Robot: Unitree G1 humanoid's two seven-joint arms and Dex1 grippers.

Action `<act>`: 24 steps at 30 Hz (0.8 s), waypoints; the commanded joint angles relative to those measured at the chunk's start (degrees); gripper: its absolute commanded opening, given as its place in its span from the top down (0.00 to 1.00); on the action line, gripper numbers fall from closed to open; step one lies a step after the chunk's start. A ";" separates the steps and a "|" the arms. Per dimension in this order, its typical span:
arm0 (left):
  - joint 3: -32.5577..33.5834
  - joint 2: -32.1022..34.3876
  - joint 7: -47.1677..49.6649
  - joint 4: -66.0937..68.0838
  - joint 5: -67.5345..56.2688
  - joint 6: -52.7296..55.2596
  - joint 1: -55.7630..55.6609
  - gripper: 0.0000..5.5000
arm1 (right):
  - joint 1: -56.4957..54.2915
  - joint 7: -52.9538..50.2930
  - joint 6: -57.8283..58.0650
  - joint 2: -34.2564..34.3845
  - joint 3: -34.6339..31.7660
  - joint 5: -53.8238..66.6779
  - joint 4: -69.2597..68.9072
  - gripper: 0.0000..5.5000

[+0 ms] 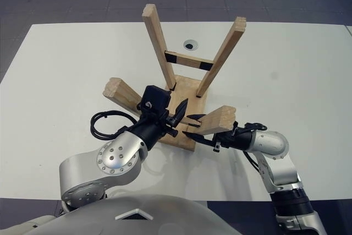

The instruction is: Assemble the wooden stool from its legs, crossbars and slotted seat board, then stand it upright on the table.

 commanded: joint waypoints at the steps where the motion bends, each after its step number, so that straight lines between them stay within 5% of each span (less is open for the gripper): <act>1: -3.47 -9.55 2.43 -2.51 -0.35 0.74 5.87 0.55 | 0.80 0.55 8.04 -3.42 4.91 -7.13 3.14 0.62; 9: 7.98 -6.90 -0.73 -5.69 1.62 -5.59 -9.65 0.55 | -4.33 0.90 7.15 -3.51 10.15 -11.61 10.72 0.62; 17: 35.59 -8.77 -1.50 -6.66 -9.98 -9.79 -27.78 0.55 | -10.34 0.20 5.08 -2.52 12.65 -11.88 16.53 0.62; 19: 45.68 -3.80 1.96 -4.70 -22.13 -13.19 -33.62 0.55 | -10.76 0.17 5.44 -2.84 12.87 -11.46 16.40 0.62; 24: 66.00 23.89 2.37 8.95 -47.23 -18.71 -37.36 0.55 | -11.67 2.88 8.25 -4.78 13.77 -9.48 14.82 0.62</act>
